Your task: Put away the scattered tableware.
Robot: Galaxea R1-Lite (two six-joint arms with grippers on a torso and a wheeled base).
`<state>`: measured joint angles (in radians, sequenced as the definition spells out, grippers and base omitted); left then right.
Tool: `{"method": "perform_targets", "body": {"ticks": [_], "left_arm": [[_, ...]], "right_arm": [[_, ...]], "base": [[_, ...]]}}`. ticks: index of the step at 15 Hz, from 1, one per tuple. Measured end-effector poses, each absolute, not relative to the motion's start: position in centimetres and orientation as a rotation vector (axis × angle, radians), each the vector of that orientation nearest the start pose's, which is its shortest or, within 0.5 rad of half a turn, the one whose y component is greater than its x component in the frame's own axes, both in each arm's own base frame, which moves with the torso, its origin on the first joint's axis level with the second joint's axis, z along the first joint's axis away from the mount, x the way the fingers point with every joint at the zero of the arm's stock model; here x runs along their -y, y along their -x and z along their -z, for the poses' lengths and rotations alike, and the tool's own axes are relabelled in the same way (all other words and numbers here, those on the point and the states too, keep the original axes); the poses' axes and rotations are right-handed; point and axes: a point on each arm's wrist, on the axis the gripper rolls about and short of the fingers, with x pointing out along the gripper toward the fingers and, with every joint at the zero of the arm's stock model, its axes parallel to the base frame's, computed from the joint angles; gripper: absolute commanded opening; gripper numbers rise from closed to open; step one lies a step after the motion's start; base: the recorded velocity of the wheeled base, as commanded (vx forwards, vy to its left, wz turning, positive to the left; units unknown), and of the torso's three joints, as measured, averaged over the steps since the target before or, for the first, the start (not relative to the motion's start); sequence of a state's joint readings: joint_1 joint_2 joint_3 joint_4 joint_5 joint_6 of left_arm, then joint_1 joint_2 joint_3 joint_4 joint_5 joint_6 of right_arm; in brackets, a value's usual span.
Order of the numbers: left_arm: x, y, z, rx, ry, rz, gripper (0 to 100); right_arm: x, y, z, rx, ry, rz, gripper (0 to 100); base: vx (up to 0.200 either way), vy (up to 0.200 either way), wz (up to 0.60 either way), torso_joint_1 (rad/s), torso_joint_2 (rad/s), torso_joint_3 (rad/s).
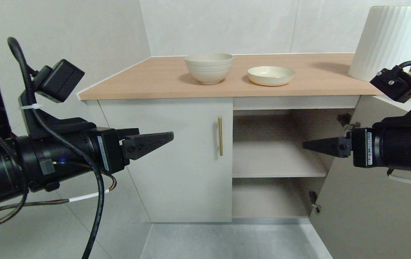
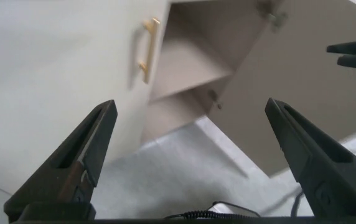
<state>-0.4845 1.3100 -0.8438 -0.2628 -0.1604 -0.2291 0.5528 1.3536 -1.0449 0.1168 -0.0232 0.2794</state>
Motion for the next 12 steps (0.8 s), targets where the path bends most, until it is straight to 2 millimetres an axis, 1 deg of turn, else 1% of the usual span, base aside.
{"method": "perform_targets", "body": {"ticks": [9, 12], "left_arm": [[10.13, -18.45, -26.19, -0.247, 0.196, 0.62, 100], [10.1, -18.42, -26.18, -0.246, 0.194, 0.62, 100]], "right_arm": [[-11.33, -18.42, -27.02, -0.479, -0.147, -0.462, 100], [-11.31, -18.4, -27.03, -0.479, -0.147, -0.462, 100]], "base": [[0.0, 0.0, 0.0, 0.0, 0.0, 0.0], [0.2, 0.0, 0.0, 0.001, 0.0, 0.004]]}}
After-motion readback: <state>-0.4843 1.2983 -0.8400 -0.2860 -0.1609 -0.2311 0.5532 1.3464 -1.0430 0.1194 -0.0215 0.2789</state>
